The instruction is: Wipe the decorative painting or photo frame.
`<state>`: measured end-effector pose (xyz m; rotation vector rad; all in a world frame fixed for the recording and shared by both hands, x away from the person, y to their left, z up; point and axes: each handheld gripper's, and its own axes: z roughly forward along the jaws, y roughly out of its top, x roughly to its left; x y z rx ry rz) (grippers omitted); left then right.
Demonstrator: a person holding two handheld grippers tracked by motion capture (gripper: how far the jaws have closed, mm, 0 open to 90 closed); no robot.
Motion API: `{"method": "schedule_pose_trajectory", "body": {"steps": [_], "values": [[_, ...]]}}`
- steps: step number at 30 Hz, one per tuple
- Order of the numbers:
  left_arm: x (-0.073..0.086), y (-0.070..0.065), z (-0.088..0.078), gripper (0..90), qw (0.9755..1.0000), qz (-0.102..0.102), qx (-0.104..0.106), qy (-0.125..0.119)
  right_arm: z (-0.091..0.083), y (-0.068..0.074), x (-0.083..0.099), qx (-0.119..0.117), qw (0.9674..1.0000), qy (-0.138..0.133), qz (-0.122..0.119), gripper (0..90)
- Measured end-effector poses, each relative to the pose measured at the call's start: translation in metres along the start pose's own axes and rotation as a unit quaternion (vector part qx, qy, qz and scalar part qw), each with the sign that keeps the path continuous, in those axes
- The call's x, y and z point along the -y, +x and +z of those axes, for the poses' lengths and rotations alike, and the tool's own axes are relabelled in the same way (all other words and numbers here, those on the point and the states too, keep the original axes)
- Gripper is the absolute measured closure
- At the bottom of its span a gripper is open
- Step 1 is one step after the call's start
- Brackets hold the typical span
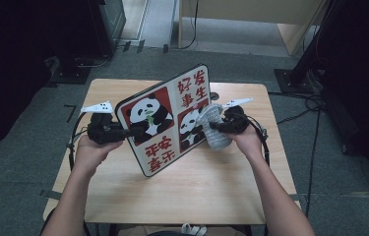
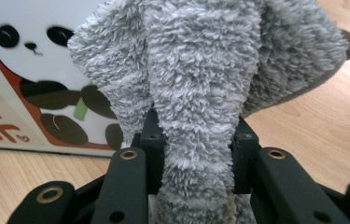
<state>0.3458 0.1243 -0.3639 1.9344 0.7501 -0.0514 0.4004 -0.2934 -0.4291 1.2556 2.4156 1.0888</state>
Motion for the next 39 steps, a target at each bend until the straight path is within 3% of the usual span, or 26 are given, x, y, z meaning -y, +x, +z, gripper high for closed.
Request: {"method": "schedule_pose_trajectory", "body": {"steps": [24, 39], "values": [[0.000, 0.000, 0.000, 78.3, 1.0000, 0.001, 0.004, 0.002, 0.020, -0.002, 0.023, -0.009, 0.9982, 0.053, 0.026, 67.1], [0.000, 0.000, 0.000, 78.1, 1.0000, -0.002, 0.005, 0.001, 0.033, -0.004, 0.032, -0.010, 0.9968, 0.075, 0.024, 67.0]]}}
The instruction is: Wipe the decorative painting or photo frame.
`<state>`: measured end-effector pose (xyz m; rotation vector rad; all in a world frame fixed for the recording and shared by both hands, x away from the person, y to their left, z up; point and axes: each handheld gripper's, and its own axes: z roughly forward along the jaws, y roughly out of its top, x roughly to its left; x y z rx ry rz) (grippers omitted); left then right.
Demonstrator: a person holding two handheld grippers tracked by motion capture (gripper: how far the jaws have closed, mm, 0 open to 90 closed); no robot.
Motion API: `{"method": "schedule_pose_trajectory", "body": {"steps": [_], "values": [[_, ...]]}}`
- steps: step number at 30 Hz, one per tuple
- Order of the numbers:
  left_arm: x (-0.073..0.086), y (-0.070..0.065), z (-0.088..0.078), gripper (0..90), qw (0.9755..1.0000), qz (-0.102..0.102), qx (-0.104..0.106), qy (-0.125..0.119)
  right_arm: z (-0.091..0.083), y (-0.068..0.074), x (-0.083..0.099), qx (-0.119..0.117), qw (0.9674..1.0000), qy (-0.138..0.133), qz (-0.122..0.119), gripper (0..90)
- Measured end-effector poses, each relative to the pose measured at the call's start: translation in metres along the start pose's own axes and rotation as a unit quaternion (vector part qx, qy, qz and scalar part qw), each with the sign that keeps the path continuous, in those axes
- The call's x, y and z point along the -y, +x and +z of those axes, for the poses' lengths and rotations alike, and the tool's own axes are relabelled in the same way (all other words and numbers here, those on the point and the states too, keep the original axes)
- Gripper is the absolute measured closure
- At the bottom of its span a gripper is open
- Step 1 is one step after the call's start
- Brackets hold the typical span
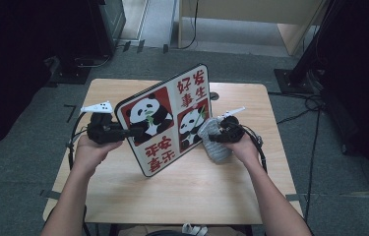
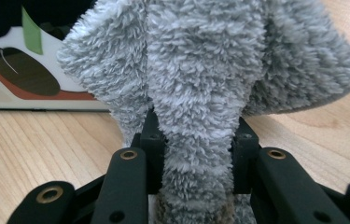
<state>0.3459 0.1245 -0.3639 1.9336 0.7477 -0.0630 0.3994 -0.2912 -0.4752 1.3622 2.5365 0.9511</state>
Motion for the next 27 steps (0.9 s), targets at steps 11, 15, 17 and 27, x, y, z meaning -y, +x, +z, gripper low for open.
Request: {"method": "schedule_pose_trajectory", "body": {"steps": [11, 15, 17, 27], "values": [[0.000, -0.002, 0.000, 77.9, 1.0000, -0.005, -0.004, 0.000, 0.003, 0.000, 0.001, -0.005, 0.9999, 0.012, 0.007, 67.1], [0.000, -0.002, 0.000, 77.6, 1.0000, -0.007, -0.004, 0.000, -0.004, 0.000, 0.000, -0.006, 0.9999, 0.008, 0.006, 67.3], [0.000, -0.002, 0.000, 77.5, 1.0000, -0.007, -0.004, 0.000, -0.009, -0.001, 0.000, -0.007, 1.0000, 0.001, 0.007, 67.3], [0.000, -0.001, 0.000, 77.2, 1.0000, -0.009, -0.002, -0.001, -0.037, 0.009, -0.011, -0.015, 0.9988, -0.047, -0.009, 67.3]]}}
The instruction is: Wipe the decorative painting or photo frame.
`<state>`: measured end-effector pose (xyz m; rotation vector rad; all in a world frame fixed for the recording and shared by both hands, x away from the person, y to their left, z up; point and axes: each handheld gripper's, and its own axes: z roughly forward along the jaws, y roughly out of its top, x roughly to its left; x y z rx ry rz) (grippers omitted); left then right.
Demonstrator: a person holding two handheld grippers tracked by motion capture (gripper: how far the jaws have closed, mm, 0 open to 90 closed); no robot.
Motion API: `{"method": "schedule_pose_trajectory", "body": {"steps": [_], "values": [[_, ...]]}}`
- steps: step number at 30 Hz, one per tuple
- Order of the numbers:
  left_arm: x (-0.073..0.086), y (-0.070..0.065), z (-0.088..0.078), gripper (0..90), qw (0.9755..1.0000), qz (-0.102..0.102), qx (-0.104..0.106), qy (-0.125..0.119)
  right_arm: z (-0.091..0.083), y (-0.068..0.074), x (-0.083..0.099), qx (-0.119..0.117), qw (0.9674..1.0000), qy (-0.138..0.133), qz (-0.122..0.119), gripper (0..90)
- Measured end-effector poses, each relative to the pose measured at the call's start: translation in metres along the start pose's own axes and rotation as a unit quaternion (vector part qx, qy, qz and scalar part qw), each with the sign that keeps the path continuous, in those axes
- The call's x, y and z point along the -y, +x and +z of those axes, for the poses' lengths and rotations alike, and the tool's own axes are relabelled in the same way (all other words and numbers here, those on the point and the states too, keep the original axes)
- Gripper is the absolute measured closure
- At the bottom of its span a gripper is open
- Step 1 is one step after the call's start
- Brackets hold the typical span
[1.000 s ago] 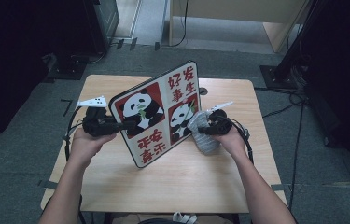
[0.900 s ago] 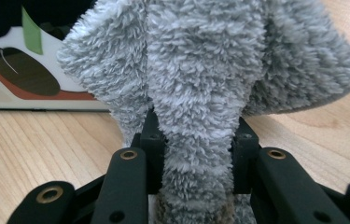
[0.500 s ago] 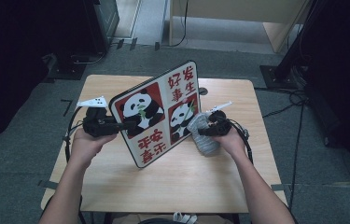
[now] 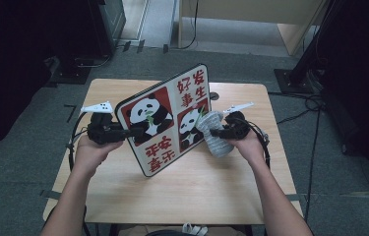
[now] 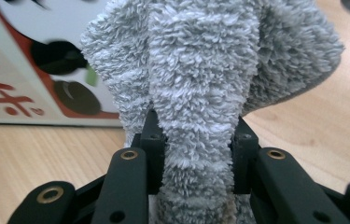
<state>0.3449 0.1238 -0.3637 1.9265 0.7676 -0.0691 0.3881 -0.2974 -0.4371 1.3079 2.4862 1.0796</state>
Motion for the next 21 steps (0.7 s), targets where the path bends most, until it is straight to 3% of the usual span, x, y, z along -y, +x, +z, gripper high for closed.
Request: {"method": "schedule_pose_trajectory", "body": {"steps": [10, 21], "values": [[0.000, 0.001, 0.000, 77.1, 1.0000, 0.000, 0.002, 0.001, -0.027, 0.016, -0.021, 0.002, 0.9987, -0.038, -0.035, 67.1], [0.000, 0.000, 0.000, 77.1, 1.0000, -0.001, 0.002, 0.001, -0.050, 0.034, -0.049, -0.007, 0.9964, -0.056, -0.062, 66.5]]}}
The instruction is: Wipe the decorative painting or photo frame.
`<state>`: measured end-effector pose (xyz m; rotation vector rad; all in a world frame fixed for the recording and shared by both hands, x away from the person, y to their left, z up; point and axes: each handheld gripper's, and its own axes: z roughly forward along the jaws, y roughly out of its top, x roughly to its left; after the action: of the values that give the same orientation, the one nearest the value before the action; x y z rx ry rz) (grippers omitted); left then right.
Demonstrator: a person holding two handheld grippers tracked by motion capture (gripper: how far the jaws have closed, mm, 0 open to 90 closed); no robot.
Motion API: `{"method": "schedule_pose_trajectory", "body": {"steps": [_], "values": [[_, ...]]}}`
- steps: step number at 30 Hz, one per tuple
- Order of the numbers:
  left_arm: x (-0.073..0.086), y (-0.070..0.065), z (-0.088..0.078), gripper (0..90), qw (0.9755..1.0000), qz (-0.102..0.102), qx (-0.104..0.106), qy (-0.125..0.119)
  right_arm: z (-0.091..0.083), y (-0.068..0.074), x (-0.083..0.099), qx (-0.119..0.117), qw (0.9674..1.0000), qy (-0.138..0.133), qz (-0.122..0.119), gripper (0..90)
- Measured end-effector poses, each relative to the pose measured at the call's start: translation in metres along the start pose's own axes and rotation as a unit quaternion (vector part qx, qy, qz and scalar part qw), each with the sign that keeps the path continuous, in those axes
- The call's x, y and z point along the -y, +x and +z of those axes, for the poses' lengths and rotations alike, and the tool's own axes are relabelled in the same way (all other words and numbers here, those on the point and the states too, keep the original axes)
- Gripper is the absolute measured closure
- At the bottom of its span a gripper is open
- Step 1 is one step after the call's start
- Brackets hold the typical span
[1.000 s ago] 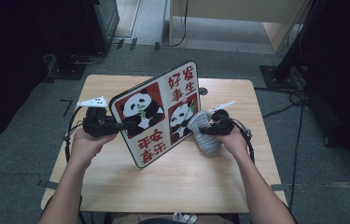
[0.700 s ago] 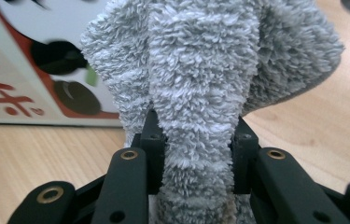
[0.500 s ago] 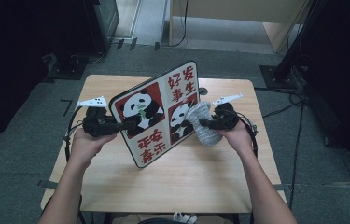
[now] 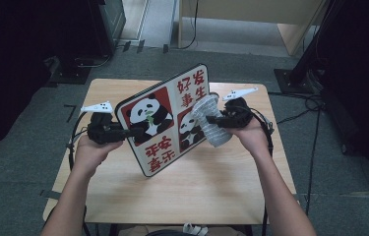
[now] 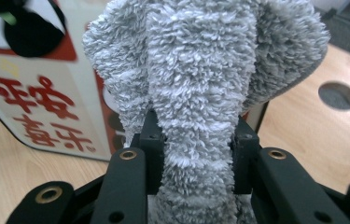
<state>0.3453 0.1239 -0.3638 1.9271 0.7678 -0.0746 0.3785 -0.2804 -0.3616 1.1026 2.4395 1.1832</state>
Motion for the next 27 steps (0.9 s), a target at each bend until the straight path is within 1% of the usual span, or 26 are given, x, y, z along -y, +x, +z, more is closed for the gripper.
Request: {"method": "schedule_pose_trajectory", "body": {"steps": [5, 11, 15, 18, 25, 27], "values": [[0.000, 0.000, 0.000, 77.0, 1.0000, -0.002, 0.001, -0.001, -0.009, 0.004, -0.016, -0.006, 0.9998, -0.012, -0.011, 66.1], [0.000, -0.001, 0.000, 77.0, 1.0000, -0.005, -0.002, -0.002, -0.014, 0.009, -0.035, -0.007, 0.9993, -0.022, -0.028, 66.2], [0.000, -0.002, 0.000, 77.6, 1.0000, -0.002, -0.007, -0.001, -0.018, 0.016, -0.051, -0.008, 0.9990, -0.028, -0.036, 66.2], [0.000, -0.001, 0.000, 77.5, 1.0000, -0.004, -0.006, -0.001, -0.020, 0.021, -0.062, -0.009, 0.9984, -0.032, -0.045, 66.2], [0.000, -0.001, 0.000, 77.3, 1.0000, -0.005, -0.004, 0.001, -0.027, 0.032, -0.091, -0.001, 0.9964, -0.052, -0.067, 66.1], [0.000, -0.001, 0.000, 77.4, 1.0000, -0.005, -0.003, 0.002, -0.028, 0.035, -0.098, 0.000, 0.9960, -0.057, -0.069, 66.0]]}}
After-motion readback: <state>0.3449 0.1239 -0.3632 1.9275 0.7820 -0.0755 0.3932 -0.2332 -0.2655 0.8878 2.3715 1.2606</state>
